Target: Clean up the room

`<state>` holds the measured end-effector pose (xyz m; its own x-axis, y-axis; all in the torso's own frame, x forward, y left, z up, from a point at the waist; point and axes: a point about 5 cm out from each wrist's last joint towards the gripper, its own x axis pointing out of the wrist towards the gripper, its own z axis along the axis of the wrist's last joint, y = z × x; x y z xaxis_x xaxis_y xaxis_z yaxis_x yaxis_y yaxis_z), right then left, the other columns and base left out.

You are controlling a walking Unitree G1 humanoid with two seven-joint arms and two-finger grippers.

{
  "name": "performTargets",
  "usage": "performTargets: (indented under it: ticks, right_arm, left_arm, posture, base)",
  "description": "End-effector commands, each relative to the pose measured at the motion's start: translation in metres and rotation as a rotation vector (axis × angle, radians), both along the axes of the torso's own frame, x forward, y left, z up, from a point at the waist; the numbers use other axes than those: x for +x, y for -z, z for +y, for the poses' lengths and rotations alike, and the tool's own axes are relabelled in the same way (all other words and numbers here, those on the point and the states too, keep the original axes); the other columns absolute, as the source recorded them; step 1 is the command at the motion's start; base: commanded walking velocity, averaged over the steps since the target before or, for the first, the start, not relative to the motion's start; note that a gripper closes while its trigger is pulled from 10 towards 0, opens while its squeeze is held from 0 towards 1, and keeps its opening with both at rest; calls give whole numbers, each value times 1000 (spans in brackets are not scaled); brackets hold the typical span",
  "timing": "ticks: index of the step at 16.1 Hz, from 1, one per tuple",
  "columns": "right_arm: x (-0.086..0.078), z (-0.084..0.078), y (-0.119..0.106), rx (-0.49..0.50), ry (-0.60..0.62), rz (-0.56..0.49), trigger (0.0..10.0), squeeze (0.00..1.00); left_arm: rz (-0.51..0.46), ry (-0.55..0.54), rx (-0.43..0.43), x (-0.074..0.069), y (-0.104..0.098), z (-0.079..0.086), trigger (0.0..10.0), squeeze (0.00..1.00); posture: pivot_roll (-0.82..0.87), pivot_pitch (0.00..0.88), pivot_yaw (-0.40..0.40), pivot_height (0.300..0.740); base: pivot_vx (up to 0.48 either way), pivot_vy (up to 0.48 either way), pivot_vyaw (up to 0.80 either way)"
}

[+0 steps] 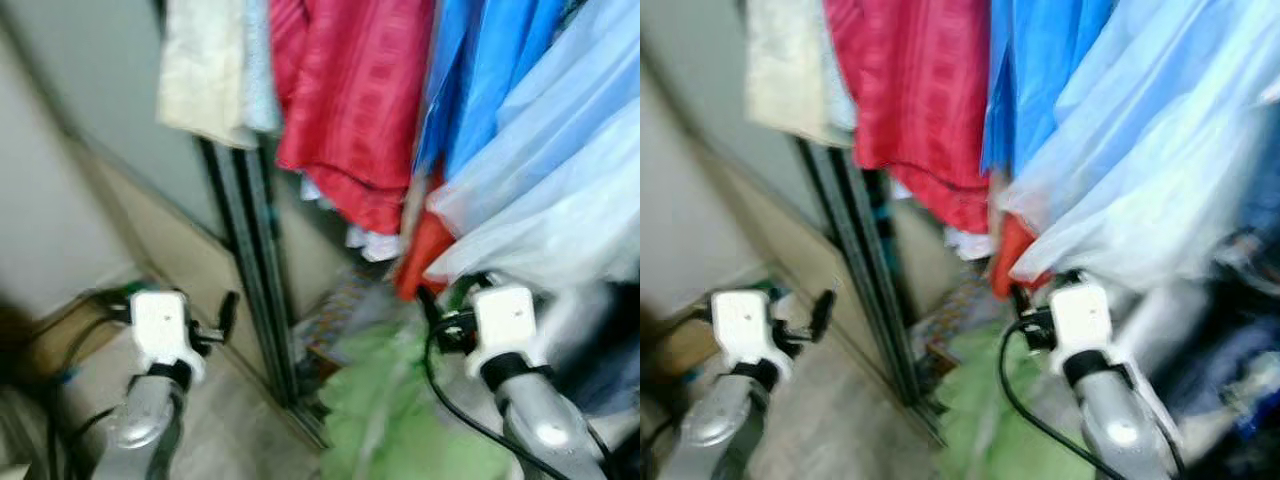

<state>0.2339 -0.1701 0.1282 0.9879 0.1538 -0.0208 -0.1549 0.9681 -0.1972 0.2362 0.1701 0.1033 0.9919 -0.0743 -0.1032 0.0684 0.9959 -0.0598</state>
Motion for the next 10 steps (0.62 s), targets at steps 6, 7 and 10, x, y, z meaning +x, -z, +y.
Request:
performTargets:
  ticks: [6,7,10]
  right_arm:
    - [1,7,-2,15,-33,-5,10000,0]
    - [0,7,-2,15,-35,-4,10000,0]
    - [0,7,-1,12,-37,0,10000,0]
  left_arm:
    - [4,-3,23,4,-1,3,10000,0]
    - [5,-1,22,4,-1,3,10000,0]
    - [4,5,19,4,-1,2,10000,0]
  posture:
    - [-136,0,6,740]
    - [-136,0,6,740]
    - [-137,0,6,740]
  base:
    - [0,0,800]
    - [0,0,800]
    - [0,0,800]
